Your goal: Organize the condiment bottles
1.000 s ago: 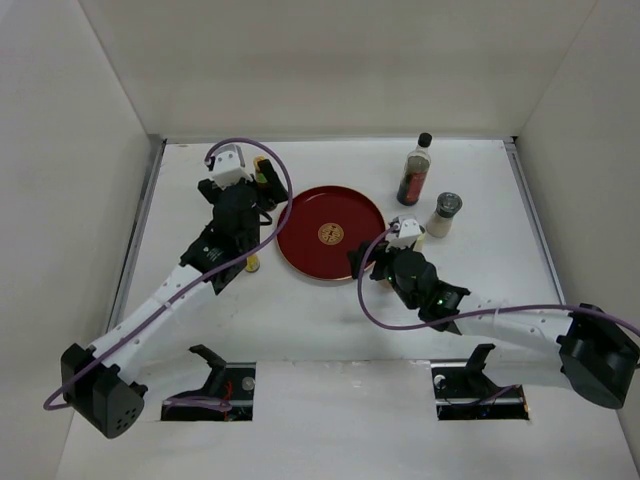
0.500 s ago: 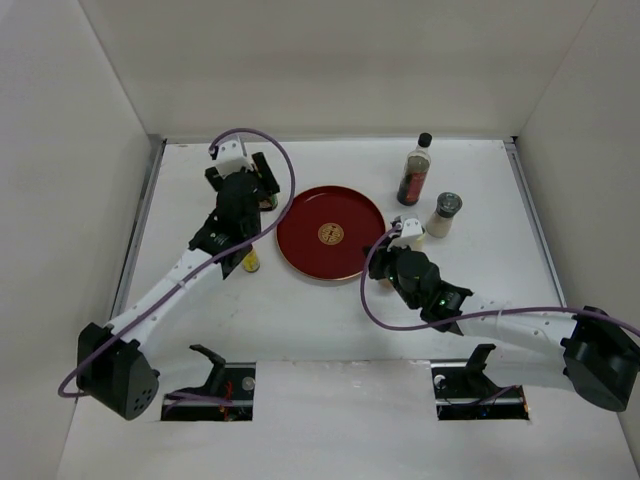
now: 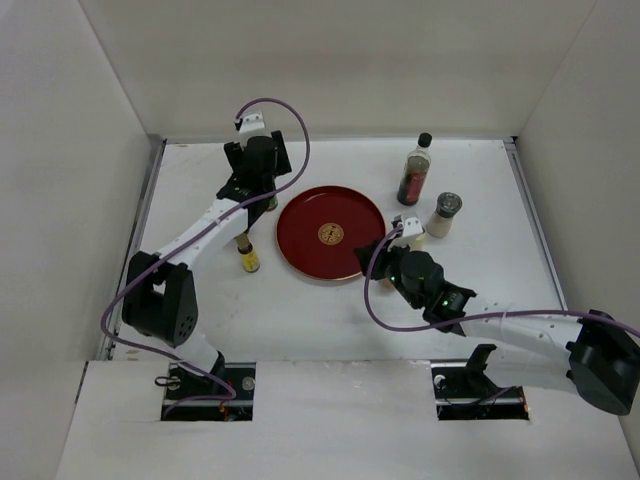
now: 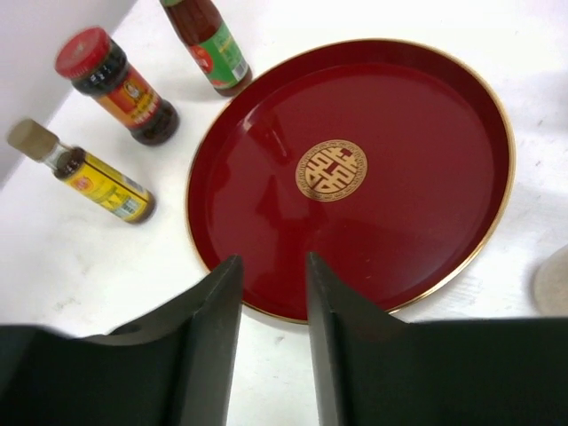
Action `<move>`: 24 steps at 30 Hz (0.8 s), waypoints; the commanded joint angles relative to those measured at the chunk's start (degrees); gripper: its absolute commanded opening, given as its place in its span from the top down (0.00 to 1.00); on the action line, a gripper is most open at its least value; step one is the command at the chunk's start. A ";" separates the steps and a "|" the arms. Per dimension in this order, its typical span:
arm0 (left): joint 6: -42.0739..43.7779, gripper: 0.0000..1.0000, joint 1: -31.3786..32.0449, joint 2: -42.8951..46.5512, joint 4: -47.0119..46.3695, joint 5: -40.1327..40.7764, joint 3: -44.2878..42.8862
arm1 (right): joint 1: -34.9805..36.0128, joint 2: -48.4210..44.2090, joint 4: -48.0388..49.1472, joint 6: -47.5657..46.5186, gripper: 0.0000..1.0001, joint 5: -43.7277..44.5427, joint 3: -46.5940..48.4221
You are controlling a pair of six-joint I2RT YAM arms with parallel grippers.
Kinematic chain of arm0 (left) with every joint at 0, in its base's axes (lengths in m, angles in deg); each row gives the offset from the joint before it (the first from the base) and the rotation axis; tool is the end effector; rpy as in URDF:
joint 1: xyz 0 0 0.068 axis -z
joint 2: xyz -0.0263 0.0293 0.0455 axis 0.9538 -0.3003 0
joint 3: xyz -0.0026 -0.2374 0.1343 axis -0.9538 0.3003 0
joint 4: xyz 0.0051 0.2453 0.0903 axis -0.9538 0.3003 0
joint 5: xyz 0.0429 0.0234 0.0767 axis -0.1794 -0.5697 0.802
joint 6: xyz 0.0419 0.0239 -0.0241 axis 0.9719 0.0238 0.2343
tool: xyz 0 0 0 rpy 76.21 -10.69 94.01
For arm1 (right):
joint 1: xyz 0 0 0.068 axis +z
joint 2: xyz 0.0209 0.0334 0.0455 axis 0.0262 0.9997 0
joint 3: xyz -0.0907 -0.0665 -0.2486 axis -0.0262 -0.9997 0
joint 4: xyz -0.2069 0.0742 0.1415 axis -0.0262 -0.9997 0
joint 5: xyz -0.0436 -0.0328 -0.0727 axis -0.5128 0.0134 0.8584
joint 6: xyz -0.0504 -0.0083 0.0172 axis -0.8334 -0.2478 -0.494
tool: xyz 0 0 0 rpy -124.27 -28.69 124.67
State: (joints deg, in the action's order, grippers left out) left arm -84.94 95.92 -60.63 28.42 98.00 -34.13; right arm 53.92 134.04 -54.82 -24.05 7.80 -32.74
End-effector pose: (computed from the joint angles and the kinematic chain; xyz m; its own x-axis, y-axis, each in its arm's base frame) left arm 0.3524 -0.1324 0.3204 -0.2380 -0.1908 -0.9523 -0.1949 0.9699 -0.1456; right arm 0.1598 0.1842 0.2404 -0.2976 0.2080 -0.9317 -0.4040 0.8568 0.3203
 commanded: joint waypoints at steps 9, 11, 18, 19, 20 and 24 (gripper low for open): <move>0.33 0.35 -2.44 -5.72 0.60 -0.50 -5.40 | -0.61 -0.71 3.32 0.44 0.61 0.29 -0.41; 0.42 0.39 -2.61 -6.86 0.77 -0.51 -6.19 | -0.96 -0.53 3.50 0.44 0.61 0.29 -0.49; 0.59 0.50 -3.75 -8.36 0.77 -0.50 -7.07 | -1.23 -0.09 3.76 0.44 0.60 0.20 -0.58; 0.51 0.50 -4.02 -8.53 0.77 -0.59 -6.98 | -1.23 -0.27 3.76 0.44 0.60 0.29 -0.58; 0.51 0.51 -4.19 -8.62 0.86 -0.77 -6.98 | -1.23 -0.35 3.76 0.44 0.60 0.29 -0.67; 0.95 0.73 -4.55 -8.01 0.95 -1.56 -6.98 | -1.32 0.08 3.94 0.53 0.59 0.11 -0.67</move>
State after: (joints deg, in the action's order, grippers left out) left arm -84.74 92.01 -69.60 30.56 97.08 -38.40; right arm 52.92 134.08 -54.54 -23.75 7.85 -32.87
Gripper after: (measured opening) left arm 0.327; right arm 0.405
